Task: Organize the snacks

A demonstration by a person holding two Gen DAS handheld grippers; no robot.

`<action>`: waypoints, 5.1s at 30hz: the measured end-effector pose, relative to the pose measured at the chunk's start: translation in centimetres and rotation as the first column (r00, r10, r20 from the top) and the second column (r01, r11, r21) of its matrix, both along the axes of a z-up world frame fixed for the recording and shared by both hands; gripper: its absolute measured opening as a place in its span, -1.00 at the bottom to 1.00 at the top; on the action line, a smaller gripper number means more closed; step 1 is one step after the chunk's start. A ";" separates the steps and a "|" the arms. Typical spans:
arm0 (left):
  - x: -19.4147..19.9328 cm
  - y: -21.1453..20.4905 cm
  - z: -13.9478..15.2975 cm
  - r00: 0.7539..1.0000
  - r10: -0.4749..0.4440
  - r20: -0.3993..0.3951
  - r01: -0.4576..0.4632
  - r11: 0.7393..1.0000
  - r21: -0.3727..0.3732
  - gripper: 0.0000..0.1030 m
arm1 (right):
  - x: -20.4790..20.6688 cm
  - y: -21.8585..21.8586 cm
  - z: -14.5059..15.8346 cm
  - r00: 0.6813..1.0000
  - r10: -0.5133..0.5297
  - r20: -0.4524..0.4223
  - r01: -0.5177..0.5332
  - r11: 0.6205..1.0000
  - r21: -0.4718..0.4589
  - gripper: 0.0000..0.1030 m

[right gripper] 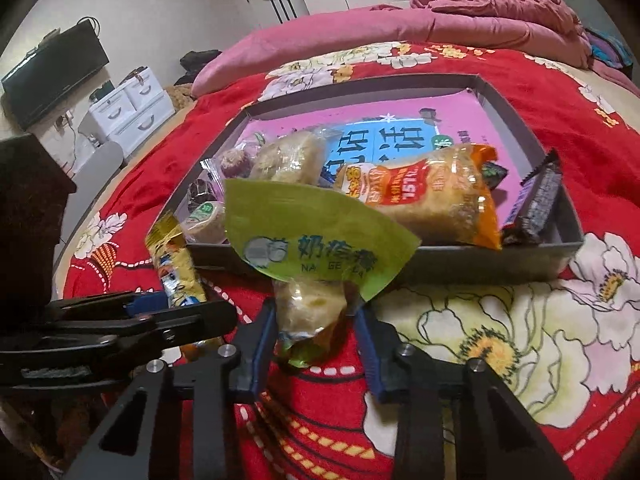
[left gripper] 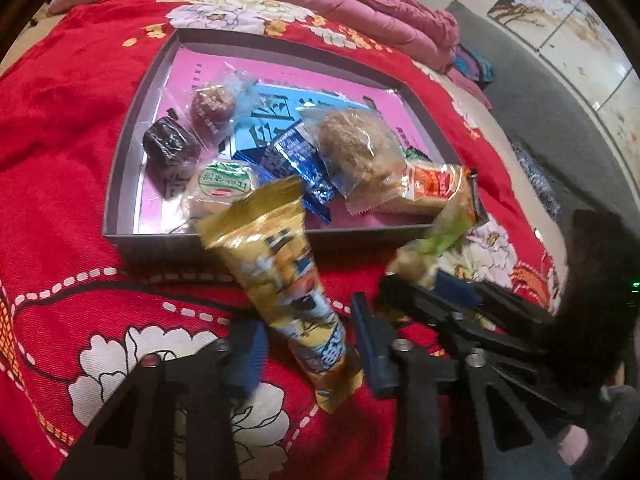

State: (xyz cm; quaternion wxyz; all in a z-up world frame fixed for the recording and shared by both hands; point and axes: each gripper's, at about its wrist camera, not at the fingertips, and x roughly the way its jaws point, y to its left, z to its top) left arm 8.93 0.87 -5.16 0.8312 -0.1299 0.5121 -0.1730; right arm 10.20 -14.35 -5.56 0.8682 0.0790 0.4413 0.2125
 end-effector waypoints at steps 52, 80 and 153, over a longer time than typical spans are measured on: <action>1.4 4.2 6.1 0.963 0.102 0.250 -0.108 0.994 0.010 -0.62 | 1.8 -2.7 6.4 0.988 -0.088 0.124 0.081 0.995 0.062 -0.32; 3.9 3.8 3.6 0.973 0.112 0.201 -0.115 0.993 0.004 -0.59 | 4.6 1.1 3.8 0.993 -0.054 0.101 0.061 0.995 -0.075 -0.25; -2.1 2.7 6.9 0.945 0.177 0.274 -0.198 0.979 0.050 0.59 | -2.6 -4.6 9.6 0.919 -0.212 0.332 0.263 0.958 -0.117 0.84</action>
